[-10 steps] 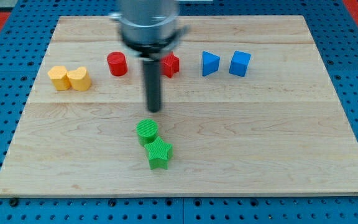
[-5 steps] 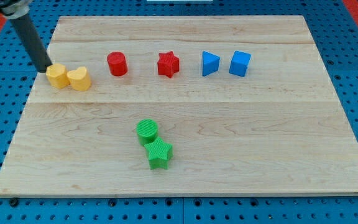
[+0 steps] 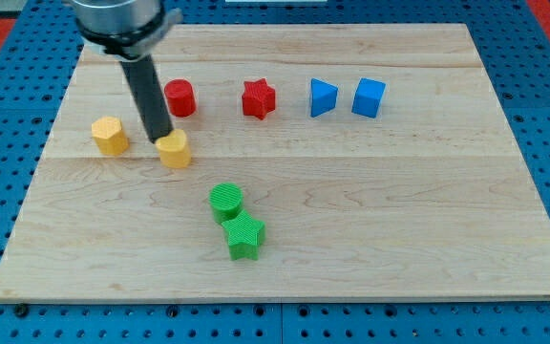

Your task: Place the yellow blocks in a horizontal line

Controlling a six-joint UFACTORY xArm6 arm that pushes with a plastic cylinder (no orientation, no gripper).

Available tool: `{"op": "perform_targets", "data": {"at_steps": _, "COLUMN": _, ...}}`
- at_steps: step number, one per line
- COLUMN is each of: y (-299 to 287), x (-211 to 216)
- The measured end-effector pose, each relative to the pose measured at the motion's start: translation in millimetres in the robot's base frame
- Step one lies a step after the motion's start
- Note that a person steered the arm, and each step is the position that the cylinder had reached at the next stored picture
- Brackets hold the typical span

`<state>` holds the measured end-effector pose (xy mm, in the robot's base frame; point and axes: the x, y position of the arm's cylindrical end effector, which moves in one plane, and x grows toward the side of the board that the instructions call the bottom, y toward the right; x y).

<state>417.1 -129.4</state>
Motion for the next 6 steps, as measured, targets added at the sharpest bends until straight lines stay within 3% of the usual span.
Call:
{"op": "perform_targets", "data": {"at_steps": 2, "y": -40.4, "x": 55.8}}
{"op": "perform_targets", "data": {"at_steps": 4, "y": 35.7, "x": 27.6}}
{"op": "perform_targets", "data": {"at_steps": 5, "y": -30.8, "x": 68.2}}
{"op": "perform_targets", "data": {"at_steps": 6, "y": -39.9, "x": 110.7}}
